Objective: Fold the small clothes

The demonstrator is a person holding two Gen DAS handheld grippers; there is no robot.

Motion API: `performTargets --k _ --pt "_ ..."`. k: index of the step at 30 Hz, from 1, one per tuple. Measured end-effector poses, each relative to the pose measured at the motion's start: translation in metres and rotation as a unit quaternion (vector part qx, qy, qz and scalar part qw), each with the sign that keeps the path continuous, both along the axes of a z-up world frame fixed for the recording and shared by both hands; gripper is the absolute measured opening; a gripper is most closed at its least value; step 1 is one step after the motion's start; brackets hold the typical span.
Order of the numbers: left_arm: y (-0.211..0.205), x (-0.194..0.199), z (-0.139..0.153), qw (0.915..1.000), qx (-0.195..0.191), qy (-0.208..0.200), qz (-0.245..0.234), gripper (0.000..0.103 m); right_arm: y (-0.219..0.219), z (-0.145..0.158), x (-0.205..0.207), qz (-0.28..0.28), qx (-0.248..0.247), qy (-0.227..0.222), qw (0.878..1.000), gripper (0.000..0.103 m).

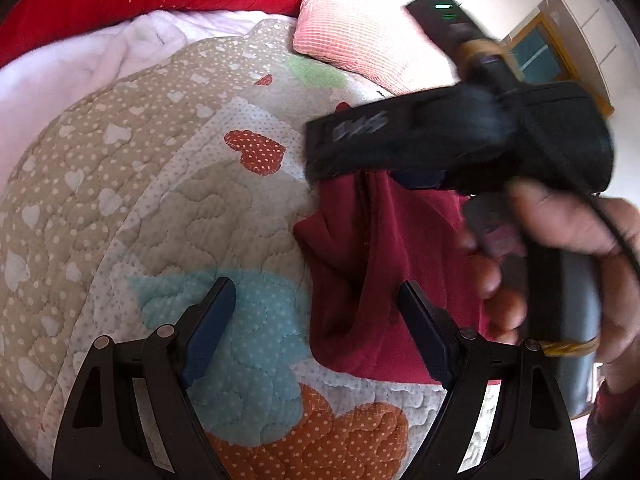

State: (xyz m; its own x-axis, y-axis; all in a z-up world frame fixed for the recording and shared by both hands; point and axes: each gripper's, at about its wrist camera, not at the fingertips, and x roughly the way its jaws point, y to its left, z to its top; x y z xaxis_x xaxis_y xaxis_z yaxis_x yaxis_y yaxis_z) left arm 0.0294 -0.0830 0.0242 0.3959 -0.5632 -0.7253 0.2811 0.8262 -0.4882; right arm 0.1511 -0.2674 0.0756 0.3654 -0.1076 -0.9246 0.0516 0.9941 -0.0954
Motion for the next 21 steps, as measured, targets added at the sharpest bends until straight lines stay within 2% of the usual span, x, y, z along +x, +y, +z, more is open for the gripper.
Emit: performTargets --k 3,5,8,9,10,11,12,13,14,15,16,18,21 --pt "-0.003 0.000 0.000 1.0000 0.007 -0.007 -0.001 0.084 0.010 -0.010 -0.002 0.014 -0.042 -0.012 0.999 0.082" --pt "-0.005 -0.001 0.001 0.9998 0.013 -0.013 -0.003 0.085 0.011 -0.011 -0.009 0.022 -0.048 -0.033 0.998 0.080" --pt "-0.012 -0.004 0.001 0.9993 0.018 -0.030 -0.008 0.092 0.001 -0.005 -0.028 0.034 -0.036 -0.067 0.997 0.056" --pt "-0.014 -0.005 0.002 0.9990 0.023 -0.038 -0.009 0.092 -0.006 -0.002 -0.034 0.035 -0.019 -0.077 0.996 0.045" --pt "-0.019 -0.008 0.004 0.9983 0.025 -0.049 -0.017 0.092 -0.014 0.003 -0.041 0.034 0.003 -0.086 0.996 0.040" --pt "-0.022 -0.011 0.007 0.9978 0.017 -0.057 -0.031 0.082 -0.022 0.008 -0.047 0.031 0.025 -0.095 0.995 0.030" --pt "-0.025 -0.013 0.009 0.9968 -0.001 -0.062 -0.050 0.066 -0.029 0.012 -0.052 0.026 0.047 -0.105 0.993 0.023" --pt "-0.032 -0.018 0.014 0.9942 -0.022 -0.061 -0.085 0.035 -0.036 0.017 -0.061 0.022 0.068 -0.118 0.990 0.022" --pt "-0.037 -0.022 0.019 0.9928 -0.024 -0.064 -0.099 0.028 -0.043 0.023 -0.069 0.020 0.087 -0.134 0.987 0.021" --pt "-0.041 -0.028 0.026 0.9914 -0.022 -0.076 -0.104 0.027 -0.046 0.030 -0.075 0.021 0.101 -0.148 0.984 0.020" --pt "-0.045 -0.039 0.037 0.9890 -0.019 -0.099 -0.108 0.022 -0.055 0.038 -0.086 0.021 0.116 -0.165 0.979 0.020" --pt "-0.060 -0.064 0.060 0.9818 -0.017 -0.136 -0.131 0.022 -0.065 0.054 -0.104 0.019 0.137 -0.189 0.972 0.019" --pt "-0.092 -0.093 0.088 0.9711 -0.031 -0.159 -0.175 0.022 -0.091 0.085 -0.135 0.016 0.153 -0.228 0.961 0.019"
